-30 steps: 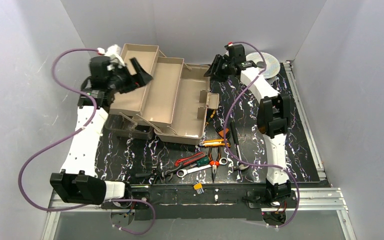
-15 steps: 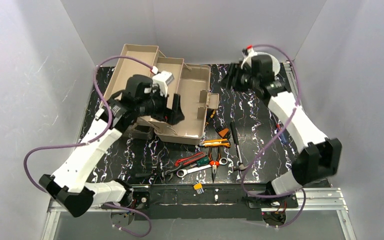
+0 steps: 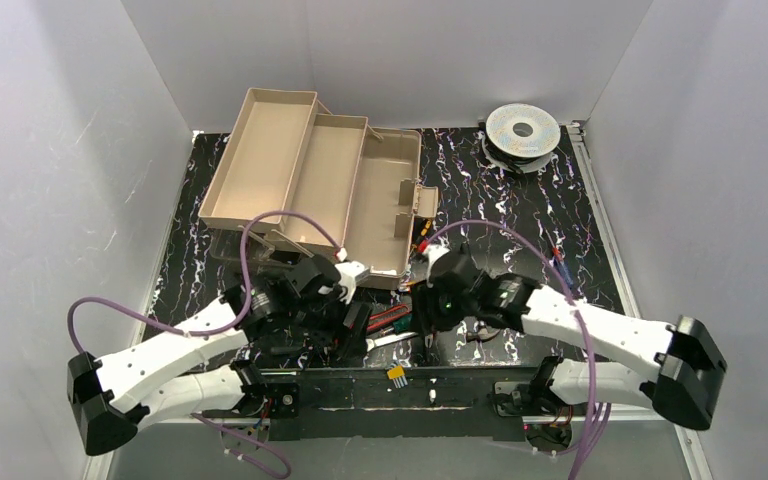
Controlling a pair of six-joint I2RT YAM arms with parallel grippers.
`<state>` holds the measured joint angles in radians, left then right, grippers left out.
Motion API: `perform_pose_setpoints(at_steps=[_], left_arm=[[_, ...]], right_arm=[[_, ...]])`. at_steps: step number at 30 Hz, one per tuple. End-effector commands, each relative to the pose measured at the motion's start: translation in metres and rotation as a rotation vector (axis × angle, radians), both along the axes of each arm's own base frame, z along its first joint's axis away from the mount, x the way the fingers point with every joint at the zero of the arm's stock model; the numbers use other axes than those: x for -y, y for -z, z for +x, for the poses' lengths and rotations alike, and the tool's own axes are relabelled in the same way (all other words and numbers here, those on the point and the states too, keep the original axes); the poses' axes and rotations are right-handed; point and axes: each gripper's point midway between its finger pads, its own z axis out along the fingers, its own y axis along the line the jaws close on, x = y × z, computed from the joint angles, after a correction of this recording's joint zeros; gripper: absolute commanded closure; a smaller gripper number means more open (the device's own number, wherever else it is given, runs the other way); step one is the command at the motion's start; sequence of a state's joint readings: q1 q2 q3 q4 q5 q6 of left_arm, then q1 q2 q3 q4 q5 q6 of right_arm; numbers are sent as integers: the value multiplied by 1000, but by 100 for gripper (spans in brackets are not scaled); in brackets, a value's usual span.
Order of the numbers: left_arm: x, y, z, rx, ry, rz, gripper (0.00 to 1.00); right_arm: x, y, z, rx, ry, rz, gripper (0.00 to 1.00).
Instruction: Pack the tool kit
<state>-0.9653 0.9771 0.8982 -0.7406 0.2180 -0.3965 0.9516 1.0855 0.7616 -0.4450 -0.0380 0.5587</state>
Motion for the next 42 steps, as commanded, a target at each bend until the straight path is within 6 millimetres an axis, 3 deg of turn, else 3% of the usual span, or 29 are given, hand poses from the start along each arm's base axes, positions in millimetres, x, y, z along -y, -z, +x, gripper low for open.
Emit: perform_pose_setpoints(at_steps=[1, 5, 9, 14, 19, 22, 26, 34, 39, 42], left_arm=[[-9, 26, -10, -54, -108, -25, 19], [-20, 63, -10, -76, -184, 20, 21], [-27, 92, -2, -67, -256, 80, 21], [-35, 131, 20, -16, -359, 193, 23], [-42, 153, 61, 135, -377, 379, 27], [-31, 149, 88, 215, -389, 439, 28], [10, 145, 117, 248, -363, 358, 28], [67, 138, 155, 237, -343, 209, 29], [103, 107, 156, 231, -237, 65, 29], [106, 83, 152, 248, -216, 7, 29]], right_arm=[[-11, 36, -21, -37, 18, -116, 45], [-32, 56, -28, -62, -45, -146, 47], [-31, 80, -17, -76, -18, -286, 50], [5, 103, 13, -9, 156, -509, 55], [27, 108, 60, -11, 256, -511, 56], [29, 103, 86, 1, 282, -478, 56], [25, 93, 115, 8, 300, -417, 56], [43, 67, 166, -1, 405, -334, 56], [50, 21, 176, 72, 395, -292, 47], [59, 1, 172, 110, 398, -292, 41]])
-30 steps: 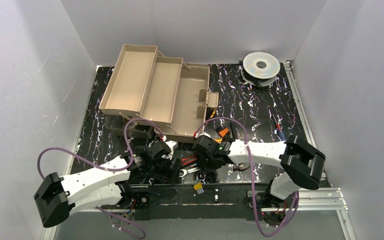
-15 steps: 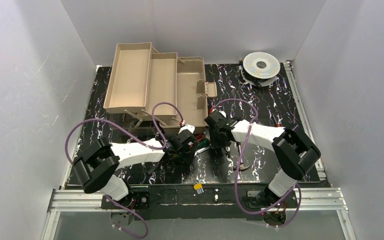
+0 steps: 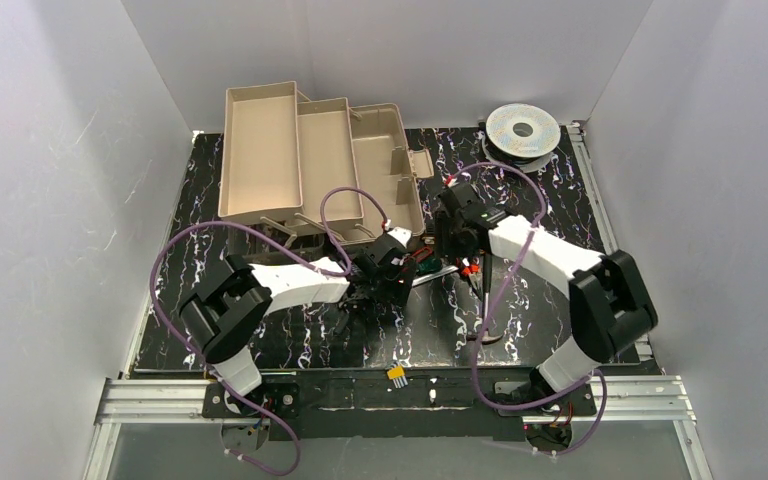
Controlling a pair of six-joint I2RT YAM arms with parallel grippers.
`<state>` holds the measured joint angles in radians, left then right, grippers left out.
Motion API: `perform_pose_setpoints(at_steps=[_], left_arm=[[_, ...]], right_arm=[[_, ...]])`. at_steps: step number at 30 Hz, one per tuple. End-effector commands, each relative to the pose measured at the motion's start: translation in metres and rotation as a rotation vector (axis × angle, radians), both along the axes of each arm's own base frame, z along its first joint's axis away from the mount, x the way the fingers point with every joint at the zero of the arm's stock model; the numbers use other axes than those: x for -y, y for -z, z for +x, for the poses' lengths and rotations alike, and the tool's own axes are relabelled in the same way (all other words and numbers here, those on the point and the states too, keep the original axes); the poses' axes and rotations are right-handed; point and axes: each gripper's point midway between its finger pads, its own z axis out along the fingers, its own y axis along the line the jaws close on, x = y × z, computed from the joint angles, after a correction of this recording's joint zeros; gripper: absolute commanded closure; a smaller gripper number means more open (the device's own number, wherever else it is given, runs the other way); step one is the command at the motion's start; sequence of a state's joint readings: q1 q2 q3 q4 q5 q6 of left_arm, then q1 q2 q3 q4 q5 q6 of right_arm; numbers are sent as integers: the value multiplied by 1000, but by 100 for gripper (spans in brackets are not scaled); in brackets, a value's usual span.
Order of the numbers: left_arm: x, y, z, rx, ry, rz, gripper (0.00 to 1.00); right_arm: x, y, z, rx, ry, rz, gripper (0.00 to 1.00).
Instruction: Pack the tool kit
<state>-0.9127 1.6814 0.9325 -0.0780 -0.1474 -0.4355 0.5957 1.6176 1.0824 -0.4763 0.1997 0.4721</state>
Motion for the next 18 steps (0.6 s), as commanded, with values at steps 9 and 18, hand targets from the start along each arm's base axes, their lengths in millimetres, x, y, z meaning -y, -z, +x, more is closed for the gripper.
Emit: perform_pose_setpoints(at_steps=[9, 18], left_arm=[[10, -85, -17, 75, 145, -157, 26], [-21, -134, -18, 192, 126, -164, 25]], right_arm=[[51, -32, 1, 62, 44, -80, 24], [61, -1, 19, 13, 136, -158, 39]])
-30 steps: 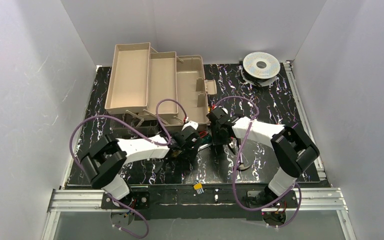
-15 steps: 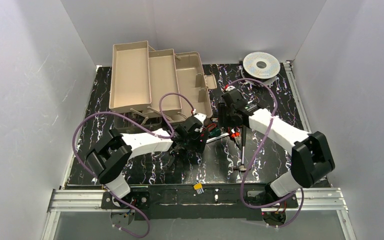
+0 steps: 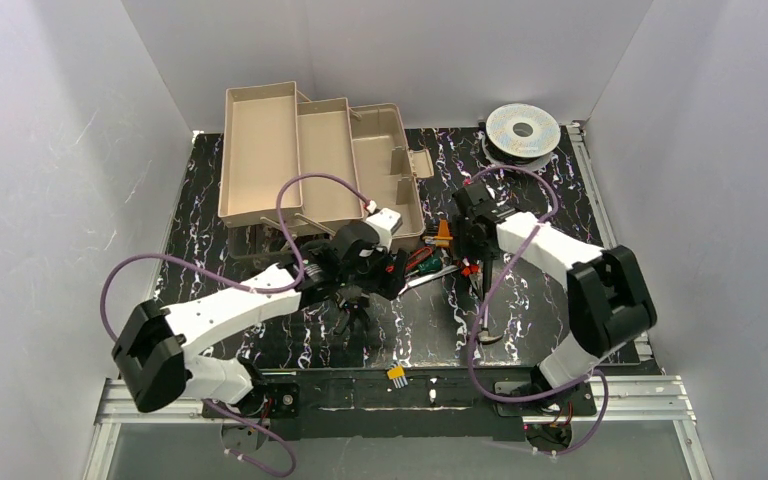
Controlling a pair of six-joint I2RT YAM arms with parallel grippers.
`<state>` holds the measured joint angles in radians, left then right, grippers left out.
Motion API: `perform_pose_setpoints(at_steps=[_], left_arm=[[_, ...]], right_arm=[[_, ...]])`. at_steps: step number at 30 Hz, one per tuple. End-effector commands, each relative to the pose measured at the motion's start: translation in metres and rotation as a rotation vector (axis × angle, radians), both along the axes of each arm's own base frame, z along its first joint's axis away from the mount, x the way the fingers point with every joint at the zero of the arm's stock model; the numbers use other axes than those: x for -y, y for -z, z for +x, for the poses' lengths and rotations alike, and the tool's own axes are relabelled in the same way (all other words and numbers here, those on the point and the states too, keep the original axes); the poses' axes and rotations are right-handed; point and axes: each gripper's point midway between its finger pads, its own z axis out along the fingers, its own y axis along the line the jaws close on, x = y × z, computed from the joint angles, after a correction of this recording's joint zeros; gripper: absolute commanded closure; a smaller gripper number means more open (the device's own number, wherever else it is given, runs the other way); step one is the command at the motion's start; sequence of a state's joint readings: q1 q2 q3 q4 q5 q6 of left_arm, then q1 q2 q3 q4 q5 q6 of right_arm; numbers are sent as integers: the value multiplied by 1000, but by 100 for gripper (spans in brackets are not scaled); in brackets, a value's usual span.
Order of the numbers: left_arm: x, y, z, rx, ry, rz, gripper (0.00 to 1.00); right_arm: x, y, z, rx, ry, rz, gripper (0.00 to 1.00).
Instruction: Pack the tool kit
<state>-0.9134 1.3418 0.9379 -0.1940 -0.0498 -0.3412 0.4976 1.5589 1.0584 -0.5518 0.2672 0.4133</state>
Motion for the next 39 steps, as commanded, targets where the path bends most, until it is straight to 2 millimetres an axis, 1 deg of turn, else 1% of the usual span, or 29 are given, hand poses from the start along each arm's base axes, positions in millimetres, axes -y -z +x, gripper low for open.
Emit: perform_pose_setpoints(at_steps=[1, 4, 5, 6, 7, 8, 9, 10, 11, 13, 14, 15, 18, 23, 26, 28, 30, 31, 33, 35, 36, 37, 38, 39], left_arm=[[-23, -32, 1, 77, -23, 11, 25], [-41, -46, 3, 117, -65, 10, 24], [-52, -53, 5, 137, -94, 16, 24], [-76, -73, 12, 169, -169, -9, 24], [-85, -82, 15, 176, -192, -38, 24], [-96, -97, 17, 200, -211, -68, 24], [-104, -113, 20, 241, -219, -68, 24], [-113, -126, 22, 281, -233, -48, 24], [-119, -134, 23, 306, -241, -43, 24], [-126, -143, 23, 337, -257, -40, 23], [-130, -143, 22, 343, -263, -29, 23], [-131, -143, 21, 344, -262, -30, 23], [-133, -145, 20, 346, -272, -40, 22], [-141, -147, 19, 351, -293, -45, 21], [-144, -145, 18, 350, -298, -40, 21], [-145, -145, 18, 351, -299, -38, 21], [-147, -144, 18, 352, -298, -30, 21], [-148, -143, 18, 352, -300, -23, 21], [-151, -142, 18, 356, -309, -10, 21], [-158, -142, 19, 375, -345, -4, 21], [-162, -145, 20, 396, -363, -11, 21], [-166, -147, 19, 419, -372, -19, 21], [-168, -150, 19, 445, -378, -31, 21], [-170, -152, 18, 468, -383, -41, 19]], right_arm=[[8, 7, 19, 14, 68, -69, 40], [10, 17, 29, 21, 92, -94, 42], [11, 23, 33, 11, 105, -106, 43], [11, 33, 35, -12, 125, -106, 47], [5, 33, 35, -12, 115, -64, 51], [-2, 27, 36, -1, 106, 11, 58], [-4, 18, 38, 22, 109, 64, 84], [-3, 3, 39, 67, 110, 88, 99], [-3, -8, 38, 97, 102, 105, 99], [-1, -23, 36, 125, 89, 115, 99], [4, -20, 36, 94, 94, 78, 66], [9, -14, 37, 77, 110, 55, 54], [10, -5, 41, 59, 117, 57, 48], [9, 18, 43, 7, 125, 54, 48], [5, 31, 43, -26, 127, 71, 49], [0, 38, 43, -44, 125, 89, 51], [-3, 41, 42, -50, 125, 107, 59], [-4, 39, 43, -44, 126, 121, 65], [-6, 29, 43, -13, 123, 142, 80], [-6, 13, 45, 30, 119, 160, 95], [-5, 4, 45, 52, 116, 164, 98], [-5, -6, 45, 75, 111, 172, 99], [-4, -20, 45, 106, 107, 185, 99], [-3, -29, 44, 125, 102, 192, 99]])
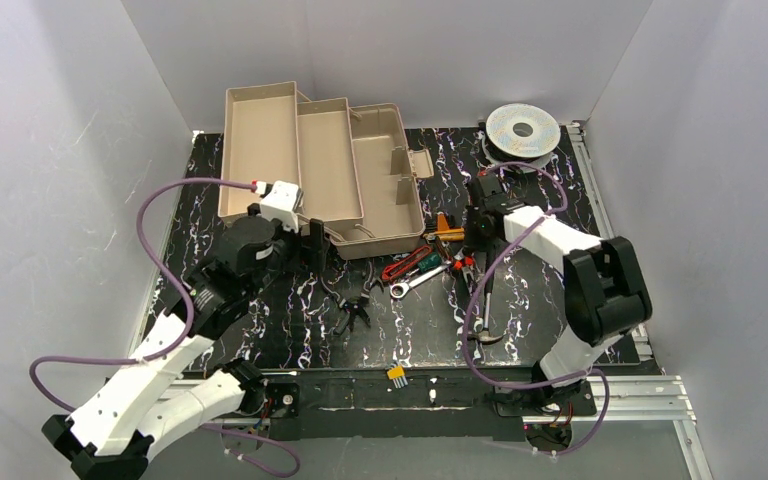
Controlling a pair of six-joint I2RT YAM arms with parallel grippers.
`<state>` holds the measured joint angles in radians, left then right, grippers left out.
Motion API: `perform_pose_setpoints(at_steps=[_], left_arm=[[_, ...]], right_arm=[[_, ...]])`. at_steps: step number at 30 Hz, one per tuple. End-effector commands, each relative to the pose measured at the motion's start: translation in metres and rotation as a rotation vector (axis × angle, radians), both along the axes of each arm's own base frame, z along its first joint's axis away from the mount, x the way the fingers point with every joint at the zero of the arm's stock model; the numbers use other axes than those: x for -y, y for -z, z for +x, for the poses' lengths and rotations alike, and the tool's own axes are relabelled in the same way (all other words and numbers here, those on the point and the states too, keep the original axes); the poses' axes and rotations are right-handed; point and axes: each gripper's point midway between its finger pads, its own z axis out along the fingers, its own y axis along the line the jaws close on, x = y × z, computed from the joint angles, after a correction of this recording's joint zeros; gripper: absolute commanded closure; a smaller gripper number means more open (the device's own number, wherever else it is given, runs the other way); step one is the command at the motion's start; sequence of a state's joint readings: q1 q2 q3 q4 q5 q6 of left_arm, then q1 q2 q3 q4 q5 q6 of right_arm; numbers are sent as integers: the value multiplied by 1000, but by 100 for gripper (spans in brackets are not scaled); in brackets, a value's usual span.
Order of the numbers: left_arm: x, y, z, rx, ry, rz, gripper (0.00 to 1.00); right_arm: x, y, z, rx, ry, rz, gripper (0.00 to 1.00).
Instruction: Pack the tool kit
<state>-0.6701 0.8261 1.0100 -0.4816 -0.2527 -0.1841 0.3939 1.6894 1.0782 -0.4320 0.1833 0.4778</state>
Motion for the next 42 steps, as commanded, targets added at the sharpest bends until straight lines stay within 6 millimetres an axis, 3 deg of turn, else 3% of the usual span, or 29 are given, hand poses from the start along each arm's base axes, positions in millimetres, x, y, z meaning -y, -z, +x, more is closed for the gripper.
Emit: perform_pose_setpoints(at_steps=[1, 9, 14, 22, 27, 30, 36, 42], left_arm=[[-21, -16, -1, 123, -58, -15, 18], [-22, -23, 2, 197, -23, 39, 15], [-20, -28, 8, 255, 7, 76, 14], [-22, -22, 1, 277, 47, 108, 13], [-22, -15, -2, 291, 50, 83, 13], [-25, -14, -2, 302, 32, 80, 13], [-27, -16, -5, 322, 28, 61, 13], [-22, -16, -8, 314, 59, 40, 13]], right_arm=[[-10, -66, 10, 181, -21, 95, 99], [-19, -145, 19, 383, -74, 183, 99], [-53, -192, 35, 463, -168, 329, 99], [-113, -244, 57, 496, -326, 581, 99], [-143, -251, 70, 463, -381, 650, 99], [-162, -246, 74, 440, -408, 652, 99], [-192, -219, 89, 395, -417, 619, 99], [-191, -184, 110, 368, -354, 534, 99]])
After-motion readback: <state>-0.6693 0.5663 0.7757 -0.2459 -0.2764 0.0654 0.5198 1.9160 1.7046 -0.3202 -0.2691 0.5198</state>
